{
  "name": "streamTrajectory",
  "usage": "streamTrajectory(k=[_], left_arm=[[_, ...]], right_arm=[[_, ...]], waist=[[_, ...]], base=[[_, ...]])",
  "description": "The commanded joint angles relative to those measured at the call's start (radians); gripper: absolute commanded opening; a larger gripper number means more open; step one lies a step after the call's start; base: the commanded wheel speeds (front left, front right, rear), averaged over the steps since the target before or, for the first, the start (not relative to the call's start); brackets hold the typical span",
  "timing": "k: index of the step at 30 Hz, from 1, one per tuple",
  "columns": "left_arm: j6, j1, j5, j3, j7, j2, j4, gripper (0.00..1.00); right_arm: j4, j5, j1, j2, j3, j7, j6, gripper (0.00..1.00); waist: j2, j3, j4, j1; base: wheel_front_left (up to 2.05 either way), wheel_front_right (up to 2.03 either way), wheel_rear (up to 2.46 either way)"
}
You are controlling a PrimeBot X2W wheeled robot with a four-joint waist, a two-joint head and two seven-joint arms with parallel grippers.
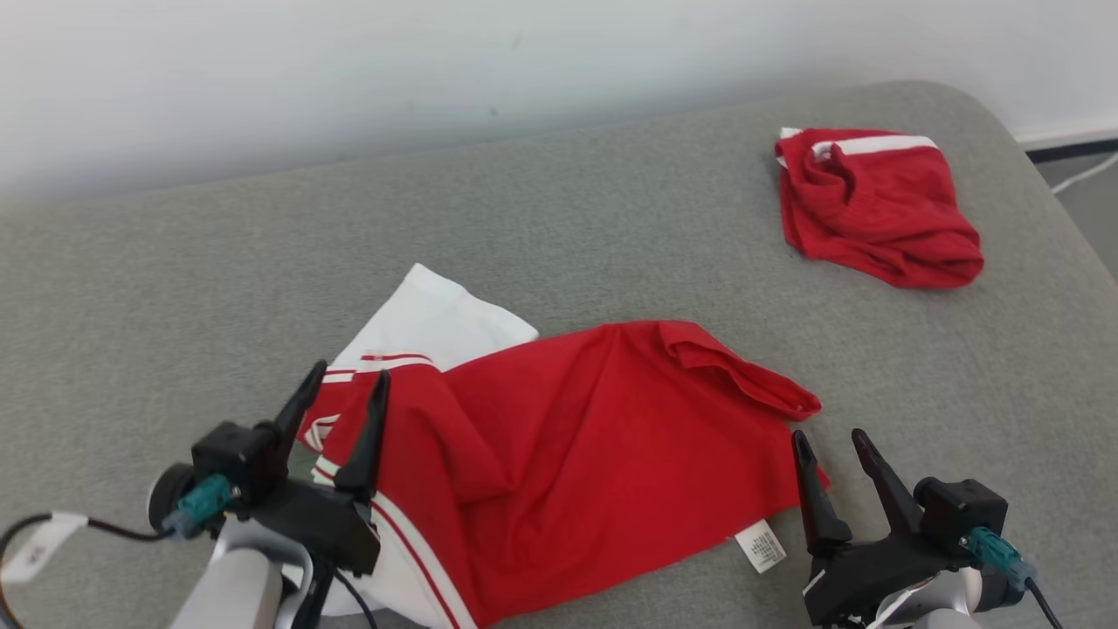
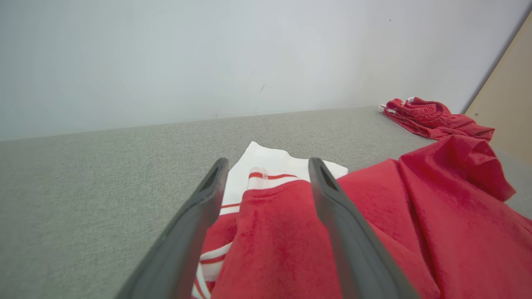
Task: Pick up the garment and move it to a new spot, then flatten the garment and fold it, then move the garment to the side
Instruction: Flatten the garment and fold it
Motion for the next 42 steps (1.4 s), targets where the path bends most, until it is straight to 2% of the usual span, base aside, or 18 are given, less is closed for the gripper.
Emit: streamTrajectory(k=[1,8,17,25,40,41,42], left_arm=[[0.004,0.040,0.013,0.007,-0.008,-0.002,-0.026,1.00],[0.022,0.162,0.023,0.032,-0.006,-0.013,-0.113,1.00],[0.032,0.289,0.005,0.059,-0.006,-0.012,-0.144,1.00],[0.024,0.353,-0.008,0.064,-0.006,-0.016,-0.084,1.00],[-0.003,0.312,-0.023,0.079,-0.006,-0.040,0.044,1.00],[-0.005,0.309,-0.024,0.080,-0.006,-0.042,0.046,0.35],[-0.009,0.307,-0.022,0.080,-0.006,-0.042,0.047,0.02]], right_arm=[[0.001,0.003,0.011,-0.005,-0.001,-0.005,0.000,1.00],[0.001,0.009,0.025,-0.014,0.002,0.003,0.000,1.00],[-0.006,0.010,0.042,-0.021,-0.006,0.013,0.000,1.00],[-0.016,0.009,0.040,-0.022,0.002,0.024,0.000,1.00],[-0.032,0.010,0.034,-0.032,0.004,0.029,0.000,1.00],[-0.032,0.009,0.034,-0.033,0.003,0.028,0.000,1.00],[-0.033,0.009,0.034,-0.032,0.001,0.028,0.000,1.00]], waist=[[0.0000,-0.026,0.032,-0.0001],[0.0000,-0.051,0.082,-0.0001],[0.0000,-0.075,0.120,-0.0001],[0.0000,-0.080,0.125,-0.0001],[0.0000,-0.054,0.088,-0.0001],[0.0000,-0.053,0.087,-0.0001],[0.0000,-0.052,0.086,-0.0001]], base=[[0.00,0.00,0.00],[0.00,0.00,0.00],[0.00,0.00,0.00],[0.00,0.00,0.00],[0.00,0.00,0.00],[0.00,0.00,0.00],[0.00,0.00,0.00]])
